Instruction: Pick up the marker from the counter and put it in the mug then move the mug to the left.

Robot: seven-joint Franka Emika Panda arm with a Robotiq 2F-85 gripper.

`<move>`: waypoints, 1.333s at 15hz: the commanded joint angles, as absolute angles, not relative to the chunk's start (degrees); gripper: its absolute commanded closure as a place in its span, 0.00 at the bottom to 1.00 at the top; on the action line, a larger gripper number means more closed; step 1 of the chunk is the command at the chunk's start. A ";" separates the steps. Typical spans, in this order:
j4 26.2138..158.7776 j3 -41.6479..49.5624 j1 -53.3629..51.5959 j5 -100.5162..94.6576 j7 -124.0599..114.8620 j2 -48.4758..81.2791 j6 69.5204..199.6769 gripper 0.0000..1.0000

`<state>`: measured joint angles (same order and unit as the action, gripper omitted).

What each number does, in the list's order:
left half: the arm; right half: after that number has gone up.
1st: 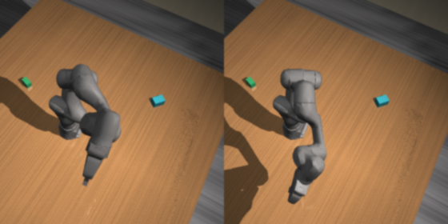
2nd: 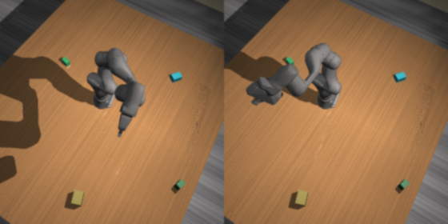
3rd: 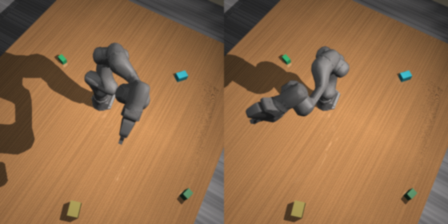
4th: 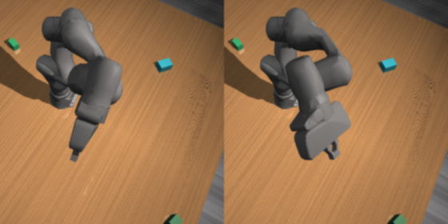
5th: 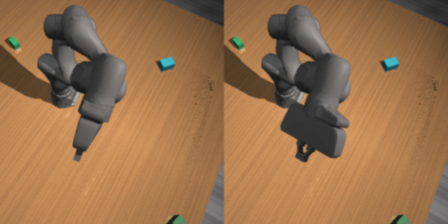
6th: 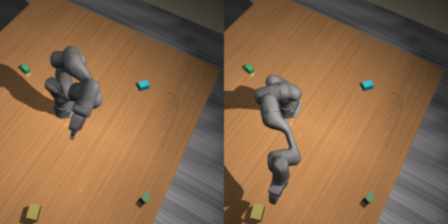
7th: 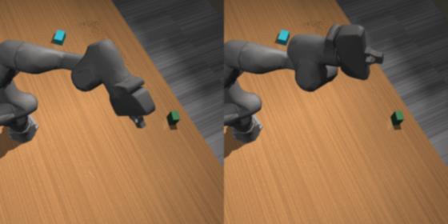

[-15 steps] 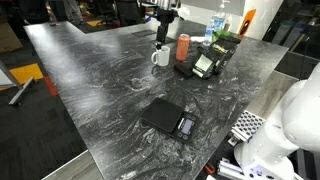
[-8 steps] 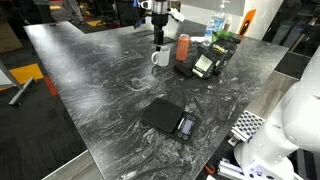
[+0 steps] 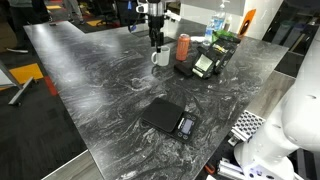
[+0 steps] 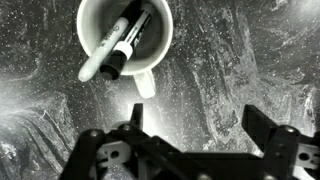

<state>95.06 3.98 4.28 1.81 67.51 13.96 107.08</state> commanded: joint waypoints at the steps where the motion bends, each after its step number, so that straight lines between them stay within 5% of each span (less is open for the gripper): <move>1: 95.56 3.13 5.21 0.25 67.49 13.41 107.56 0.00; 19: 90.89 1.46 4.34 -14.94 75.33 22.78 112.26 0.00; 20: 90.41 1.44 4.39 -14.94 75.36 23.44 112.05 0.25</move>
<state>93.26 2.01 3.63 -14.06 73.74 20.51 111.41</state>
